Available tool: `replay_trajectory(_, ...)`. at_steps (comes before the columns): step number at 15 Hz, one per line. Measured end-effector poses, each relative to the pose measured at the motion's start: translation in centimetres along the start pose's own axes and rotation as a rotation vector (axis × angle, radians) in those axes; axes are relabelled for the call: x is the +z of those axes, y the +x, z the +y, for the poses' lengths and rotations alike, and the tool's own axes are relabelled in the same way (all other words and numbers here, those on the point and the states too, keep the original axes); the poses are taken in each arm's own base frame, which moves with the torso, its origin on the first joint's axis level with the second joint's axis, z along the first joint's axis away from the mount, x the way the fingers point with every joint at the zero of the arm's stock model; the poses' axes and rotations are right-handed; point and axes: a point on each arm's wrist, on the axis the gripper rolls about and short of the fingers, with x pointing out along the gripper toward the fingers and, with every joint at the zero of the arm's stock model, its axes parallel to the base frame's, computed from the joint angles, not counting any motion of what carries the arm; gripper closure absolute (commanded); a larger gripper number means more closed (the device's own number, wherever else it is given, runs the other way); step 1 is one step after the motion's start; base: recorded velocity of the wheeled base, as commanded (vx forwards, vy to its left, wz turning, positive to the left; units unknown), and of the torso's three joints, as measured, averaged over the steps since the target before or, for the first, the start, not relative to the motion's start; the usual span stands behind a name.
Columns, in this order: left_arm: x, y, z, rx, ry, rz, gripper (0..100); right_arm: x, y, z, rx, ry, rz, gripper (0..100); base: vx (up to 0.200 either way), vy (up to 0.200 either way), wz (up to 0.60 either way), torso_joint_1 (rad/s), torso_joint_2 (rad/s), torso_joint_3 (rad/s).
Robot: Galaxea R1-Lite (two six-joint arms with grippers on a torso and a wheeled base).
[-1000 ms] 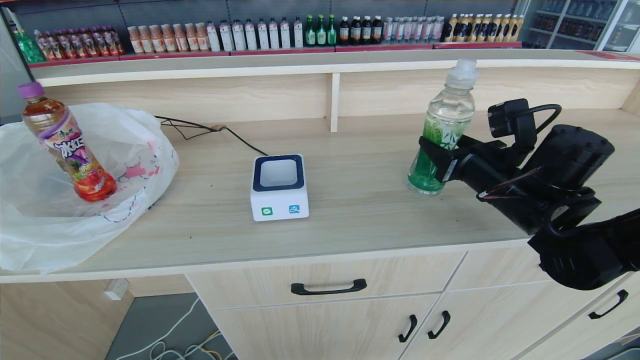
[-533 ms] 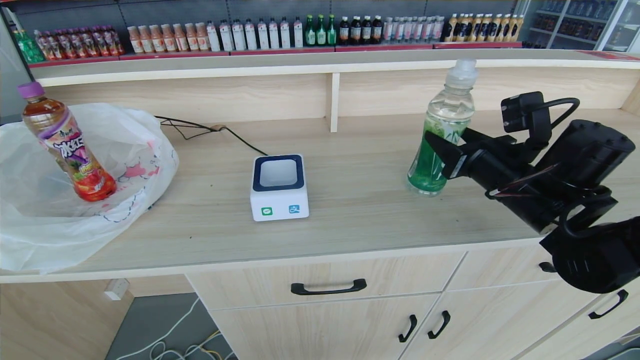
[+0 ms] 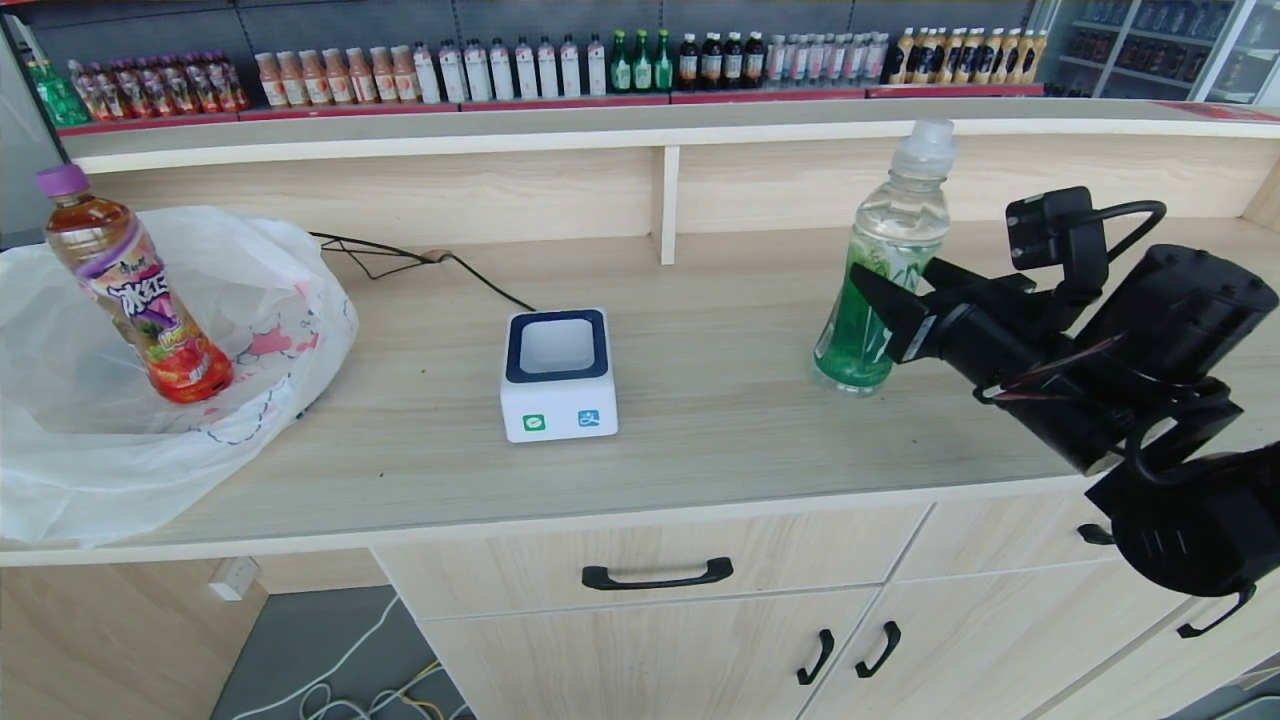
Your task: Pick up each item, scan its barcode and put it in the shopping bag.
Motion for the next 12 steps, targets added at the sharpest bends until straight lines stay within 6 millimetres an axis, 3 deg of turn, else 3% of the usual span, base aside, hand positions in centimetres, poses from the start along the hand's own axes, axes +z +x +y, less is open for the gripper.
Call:
replay_trajectory(4,0.00,0.00,0.00,0.000,0.000,0.000,0,-0.86,-0.92,0.04,0.014,-0.005,0.047,100,0.000,0.000,0.00,0.000,0.00,0.000)
replay_trajectory(5,0.00,0.00,0.00,0.000,0.000,0.000,0,-0.84,-0.99,0.05,0.015,-0.006,0.047,0,0.000,0.000,0.00,0.000,0.00,0.000)
replay_trajectory(12,0.00,0.00,0.00,0.000,0.000,0.000,0,-0.10,-0.69,-0.15,0.013,-0.008,0.020,0,0.000,0.000,0.00,0.000,0.00,0.000)
